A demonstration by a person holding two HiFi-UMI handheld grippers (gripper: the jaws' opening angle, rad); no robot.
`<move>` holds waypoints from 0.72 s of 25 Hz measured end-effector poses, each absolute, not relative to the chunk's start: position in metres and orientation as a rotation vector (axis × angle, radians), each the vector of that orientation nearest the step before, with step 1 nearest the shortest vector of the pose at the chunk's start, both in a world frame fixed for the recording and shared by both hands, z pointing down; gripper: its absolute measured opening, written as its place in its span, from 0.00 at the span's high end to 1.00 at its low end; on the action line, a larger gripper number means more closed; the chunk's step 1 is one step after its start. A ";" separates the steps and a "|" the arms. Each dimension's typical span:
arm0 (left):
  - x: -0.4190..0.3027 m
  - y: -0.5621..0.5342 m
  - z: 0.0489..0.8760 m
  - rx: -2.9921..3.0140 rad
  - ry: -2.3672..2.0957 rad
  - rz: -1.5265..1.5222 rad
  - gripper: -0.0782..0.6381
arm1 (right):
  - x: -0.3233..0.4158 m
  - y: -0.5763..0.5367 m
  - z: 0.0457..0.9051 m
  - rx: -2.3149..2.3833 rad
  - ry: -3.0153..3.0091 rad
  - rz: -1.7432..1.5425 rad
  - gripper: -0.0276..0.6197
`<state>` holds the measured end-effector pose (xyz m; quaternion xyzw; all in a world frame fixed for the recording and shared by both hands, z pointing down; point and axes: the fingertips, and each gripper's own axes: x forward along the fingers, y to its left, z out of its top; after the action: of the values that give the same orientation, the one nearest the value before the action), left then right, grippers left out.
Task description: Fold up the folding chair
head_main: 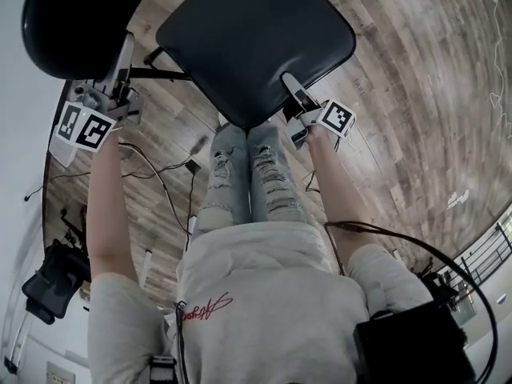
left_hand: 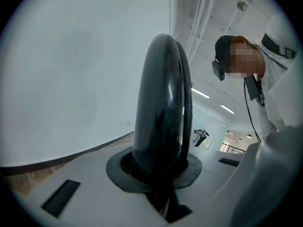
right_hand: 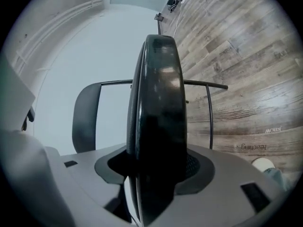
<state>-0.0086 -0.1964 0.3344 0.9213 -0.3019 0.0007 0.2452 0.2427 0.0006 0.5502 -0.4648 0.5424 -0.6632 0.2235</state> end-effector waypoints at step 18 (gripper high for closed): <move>-0.038 -0.291 0.283 2.613 -0.683 -0.001 0.76 | 0.157 -0.203 0.383 -1.428 1.358 -1.869 0.71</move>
<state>-0.0378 -0.2906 0.2832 0.9441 -0.2466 -0.0004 0.2186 0.1572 -0.2031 0.3833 -0.5140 0.4887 -0.6726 0.2112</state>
